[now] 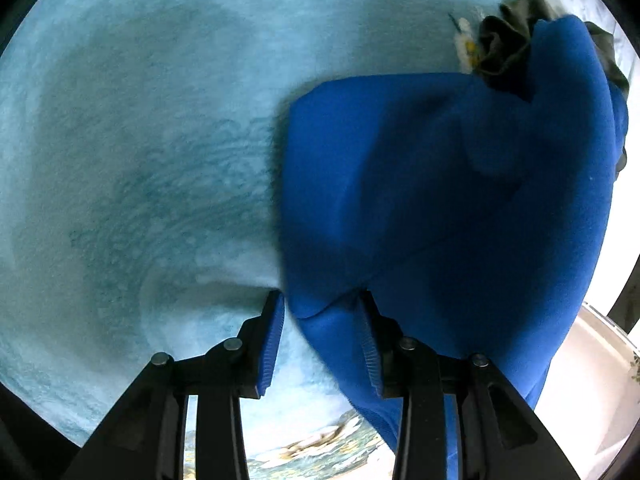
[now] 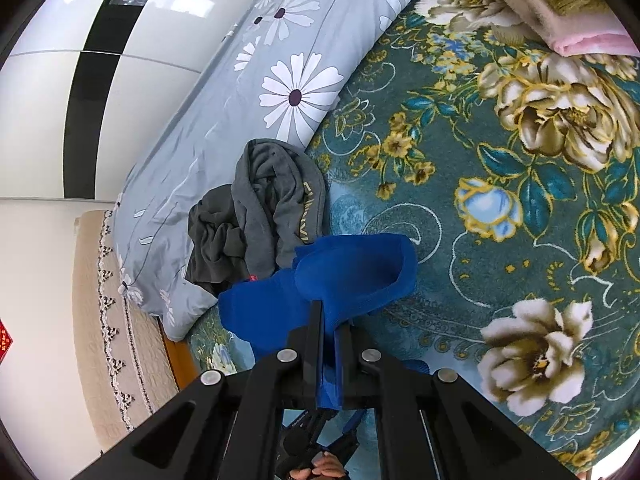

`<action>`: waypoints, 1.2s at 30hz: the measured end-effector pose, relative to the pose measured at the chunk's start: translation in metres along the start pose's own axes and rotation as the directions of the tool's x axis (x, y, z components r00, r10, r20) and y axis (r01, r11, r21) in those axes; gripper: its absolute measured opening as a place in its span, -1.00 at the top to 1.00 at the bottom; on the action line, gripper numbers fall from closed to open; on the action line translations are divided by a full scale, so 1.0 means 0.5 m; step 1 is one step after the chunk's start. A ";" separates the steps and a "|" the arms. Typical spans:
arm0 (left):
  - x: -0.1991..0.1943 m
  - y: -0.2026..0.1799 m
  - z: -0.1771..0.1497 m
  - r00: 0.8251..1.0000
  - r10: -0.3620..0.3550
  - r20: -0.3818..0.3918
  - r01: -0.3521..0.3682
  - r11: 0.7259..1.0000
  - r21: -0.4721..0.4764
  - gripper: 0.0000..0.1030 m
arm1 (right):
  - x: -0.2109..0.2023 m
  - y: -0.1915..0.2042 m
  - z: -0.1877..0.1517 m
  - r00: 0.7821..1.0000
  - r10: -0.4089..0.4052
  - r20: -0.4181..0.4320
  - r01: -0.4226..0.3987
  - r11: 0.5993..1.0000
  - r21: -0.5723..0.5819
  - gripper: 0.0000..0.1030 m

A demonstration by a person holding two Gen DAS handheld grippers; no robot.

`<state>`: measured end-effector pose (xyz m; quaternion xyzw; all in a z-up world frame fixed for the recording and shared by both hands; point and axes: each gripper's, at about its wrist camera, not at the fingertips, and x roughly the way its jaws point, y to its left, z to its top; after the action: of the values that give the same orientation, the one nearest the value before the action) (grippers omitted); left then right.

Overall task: Fold clothes
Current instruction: 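Lift and shake the sweatshirt with both grippers, pulling it open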

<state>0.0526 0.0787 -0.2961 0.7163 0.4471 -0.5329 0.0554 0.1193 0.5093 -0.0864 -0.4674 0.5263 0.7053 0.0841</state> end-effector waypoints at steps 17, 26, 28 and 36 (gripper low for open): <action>-0.149 -0.017 -0.010 0.993 -0.035 0.112 0.024 0.995 0.100 0.83 | -0.002 0.039 -0.021 0.993 0.091 -0.073 -0.094 0.995 -0.030 0.92; -0.405 -0.069 0.029 0.946 -0.195 0.259 0.138 0.965 0.221 0.83 | -0.004 0.168 -0.036 0.959 0.245 -0.139 -0.262 0.958 -0.116 0.92; -0.452 -0.105 0.040 0.931 -0.223 0.288 0.146 0.953 0.267 0.83 | -0.012 0.208 -0.037 0.950 0.275 -0.146 -0.295 0.944 -0.147 0.92; -0.717 -0.216 -0.017 0.845 -0.400 0.355 0.223 0.867 0.445 0.84 | -0.120 0.352 -0.042 0.893 0.437 -0.105 -0.449 0.859 -0.245 0.92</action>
<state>-0.0284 -0.0609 0.0415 0.4909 0.4214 -0.7586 -0.0775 0.0568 0.4387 0.0752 -0.3569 0.5232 0.7582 -0.1549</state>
